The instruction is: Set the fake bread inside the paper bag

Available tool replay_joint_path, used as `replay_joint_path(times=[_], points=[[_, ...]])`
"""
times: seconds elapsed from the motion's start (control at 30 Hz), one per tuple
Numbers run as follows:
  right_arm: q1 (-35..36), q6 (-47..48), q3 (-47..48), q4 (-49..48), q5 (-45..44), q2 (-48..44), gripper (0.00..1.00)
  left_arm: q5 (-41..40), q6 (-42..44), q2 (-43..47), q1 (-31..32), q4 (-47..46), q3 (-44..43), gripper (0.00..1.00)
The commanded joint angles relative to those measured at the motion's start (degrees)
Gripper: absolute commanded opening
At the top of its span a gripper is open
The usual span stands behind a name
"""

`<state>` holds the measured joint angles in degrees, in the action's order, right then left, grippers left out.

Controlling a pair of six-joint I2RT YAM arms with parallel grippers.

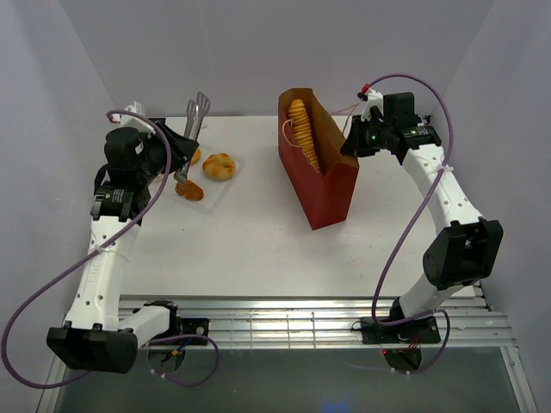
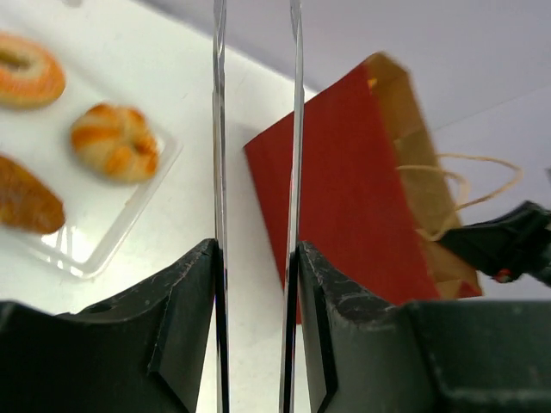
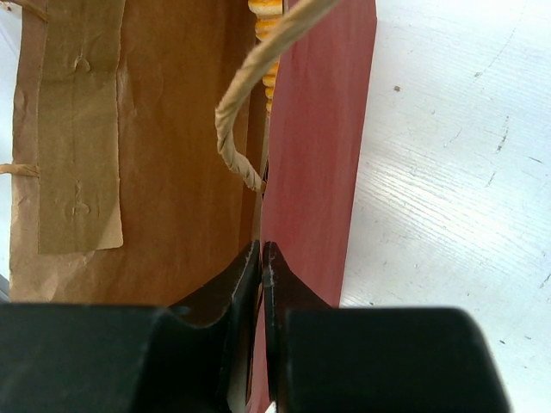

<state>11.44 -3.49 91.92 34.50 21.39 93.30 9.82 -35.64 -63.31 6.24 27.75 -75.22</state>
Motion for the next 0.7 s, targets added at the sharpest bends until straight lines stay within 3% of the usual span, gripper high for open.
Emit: replay_joint_path(times=[0.0, 0.1, 0.27, 0.47, 0.67], points=[[0.33, 1.29, -0.25, -1.19, 0.32, -1.54, 0.12, 8.7, -2.06, 2.57, -4.56, -0.32, 6.72, 0.51], [0.34, 1.46, -0.51, -1.1, 0.15, -1.54, 0.13, 12.04, -2.77, 3.1, -9.13, -2.51, 11.92, 0.51], [0.25, 1.46, -1.39, -1.54, 0.85, -1.71, 0.14, 24.09, -7.42, 2.31, -15.02, -10.24, 24.32, 0.51], [0.34, 1.38, -2.27, -1.98, 0.94, -2.15, 0.16, 26.29, -10.06, 0.64, -15.38, -14.99, 29.77, 0.51], [0.33, 1.38, -3.24, -2.33, 0.85, -2.51, 0.31, 26.83, -12.0, -0.59, -15.38, -17.54, 33.99, 0.52]])
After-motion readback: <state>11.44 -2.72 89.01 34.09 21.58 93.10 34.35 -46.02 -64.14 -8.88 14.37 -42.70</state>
